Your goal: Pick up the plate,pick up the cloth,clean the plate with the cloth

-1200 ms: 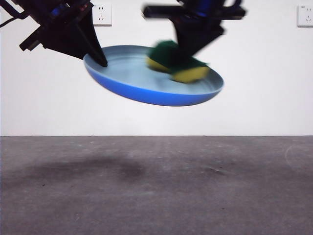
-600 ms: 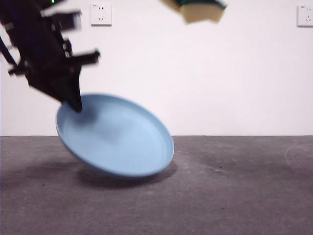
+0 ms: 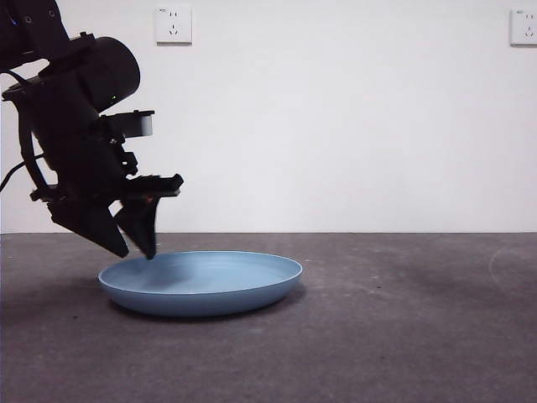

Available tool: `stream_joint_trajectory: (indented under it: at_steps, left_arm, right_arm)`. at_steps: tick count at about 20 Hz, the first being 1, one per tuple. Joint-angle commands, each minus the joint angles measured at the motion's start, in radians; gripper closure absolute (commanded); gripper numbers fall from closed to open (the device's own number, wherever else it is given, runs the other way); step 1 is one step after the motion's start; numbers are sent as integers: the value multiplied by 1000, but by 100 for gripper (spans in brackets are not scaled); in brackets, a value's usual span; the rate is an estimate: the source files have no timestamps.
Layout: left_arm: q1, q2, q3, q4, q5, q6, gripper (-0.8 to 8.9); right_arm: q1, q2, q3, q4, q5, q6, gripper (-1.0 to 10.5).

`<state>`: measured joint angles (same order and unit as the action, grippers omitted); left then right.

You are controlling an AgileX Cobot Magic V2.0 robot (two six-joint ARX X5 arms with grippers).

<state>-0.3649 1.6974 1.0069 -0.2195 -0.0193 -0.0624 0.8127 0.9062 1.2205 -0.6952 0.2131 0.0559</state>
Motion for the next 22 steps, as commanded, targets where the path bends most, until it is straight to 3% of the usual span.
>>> stream_joint_trajectory:
  at_steps: [1,9,14,19,22]
  left_arm:
    - [-8,-41,-4,9,2,-12,499]
    - [-41,-312,-4,-14,22,-20,499]
    - [-49,-568,-4,-103,58,-26,499]
    - [-48,-706,-4,-216,57,-42,499]
    - [-48,-713,-4,-287,52,-42,499]
  right_arm:
    - [-21,43,-7,-20,5,9,963]
    - [-116,279,-7,-84,-2,25,963]
    - [-201,558,-7,-24,-6,27,963]
    - [-292,813,-7,100,-172,33,961]
    - [-326,883,-7,91,-190,51,840]
